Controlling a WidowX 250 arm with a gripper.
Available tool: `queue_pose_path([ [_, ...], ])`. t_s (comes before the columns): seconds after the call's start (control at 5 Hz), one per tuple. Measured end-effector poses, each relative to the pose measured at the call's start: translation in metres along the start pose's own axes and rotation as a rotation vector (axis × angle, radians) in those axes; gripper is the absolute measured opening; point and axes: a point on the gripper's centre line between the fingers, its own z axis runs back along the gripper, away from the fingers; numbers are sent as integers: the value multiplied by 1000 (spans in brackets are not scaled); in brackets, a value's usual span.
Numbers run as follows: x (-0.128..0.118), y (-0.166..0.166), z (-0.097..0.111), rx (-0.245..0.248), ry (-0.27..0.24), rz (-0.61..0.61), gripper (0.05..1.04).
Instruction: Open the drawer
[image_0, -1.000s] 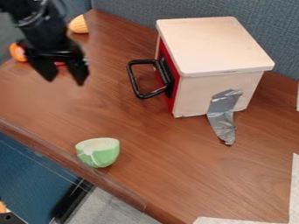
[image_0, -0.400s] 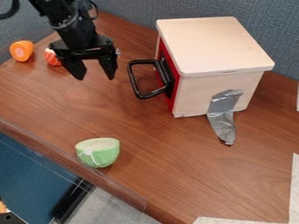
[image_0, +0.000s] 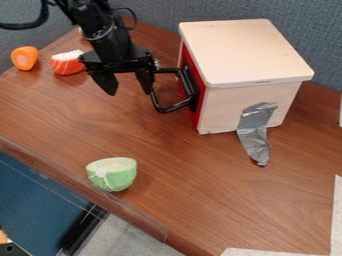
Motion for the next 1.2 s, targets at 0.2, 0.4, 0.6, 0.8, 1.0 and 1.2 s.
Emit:
queue_pose_path([
  [0.2,5,-10,-5,-2,-13,20,999],
  [0.4,8,-12,-11,11,-18,37,999],
  [0.6,10,-14,-21,29,-19,43,999],
  [0.8,15,-11,-28,36,-22,64,999],
  [1.0,15,-13,-38,42,-16,74,999],
  [1.2,18,-13,-45,46,-16,90,999],
])
